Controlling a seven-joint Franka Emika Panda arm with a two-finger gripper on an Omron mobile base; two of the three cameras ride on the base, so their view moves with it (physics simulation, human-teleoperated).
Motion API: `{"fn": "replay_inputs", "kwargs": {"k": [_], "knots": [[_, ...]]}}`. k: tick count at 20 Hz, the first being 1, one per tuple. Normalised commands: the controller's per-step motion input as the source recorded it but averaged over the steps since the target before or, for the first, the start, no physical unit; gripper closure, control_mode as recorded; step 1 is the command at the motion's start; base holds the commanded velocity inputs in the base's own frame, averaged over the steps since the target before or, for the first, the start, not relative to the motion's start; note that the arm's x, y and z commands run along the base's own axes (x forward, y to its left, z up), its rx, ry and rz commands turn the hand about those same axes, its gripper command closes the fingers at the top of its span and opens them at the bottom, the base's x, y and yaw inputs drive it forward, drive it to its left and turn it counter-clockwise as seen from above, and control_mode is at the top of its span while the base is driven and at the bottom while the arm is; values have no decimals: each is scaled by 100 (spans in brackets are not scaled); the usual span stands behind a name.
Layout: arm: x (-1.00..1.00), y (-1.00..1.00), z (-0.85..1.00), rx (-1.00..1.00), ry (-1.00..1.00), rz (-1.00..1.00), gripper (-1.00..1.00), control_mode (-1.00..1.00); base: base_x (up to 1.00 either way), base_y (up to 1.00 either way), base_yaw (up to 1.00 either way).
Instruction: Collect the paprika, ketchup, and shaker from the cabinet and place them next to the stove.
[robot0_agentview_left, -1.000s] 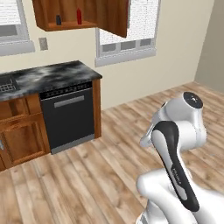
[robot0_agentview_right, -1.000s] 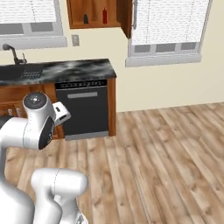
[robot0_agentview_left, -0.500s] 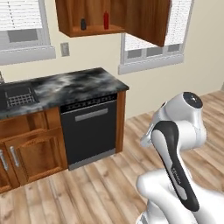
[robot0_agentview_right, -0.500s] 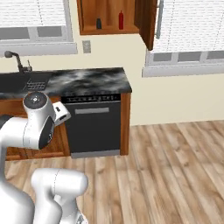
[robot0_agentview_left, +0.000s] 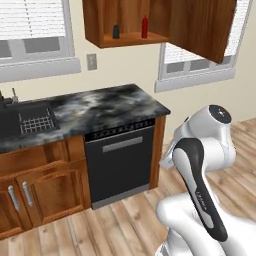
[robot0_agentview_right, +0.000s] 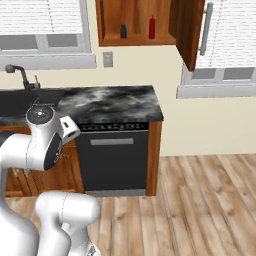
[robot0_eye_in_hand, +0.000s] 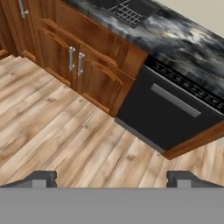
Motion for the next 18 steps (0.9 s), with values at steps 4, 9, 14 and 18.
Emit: {"fn": "replay_inputs", "kwargs": {"k": [4, 9, 14, 18], "knots": [[0, 0, 0, 0, 0, 0, -100, 100, 71, -20, 9], [0, 0, 0, 0, 0, 0, -100, 100, 70, -29, 6], [0, 0, 0, 0, 0, 0, -100, 100, 59, -42, 7], [0, 0, 0, 0, 0, 0, -100, 100, 56, -38, 8]]}}
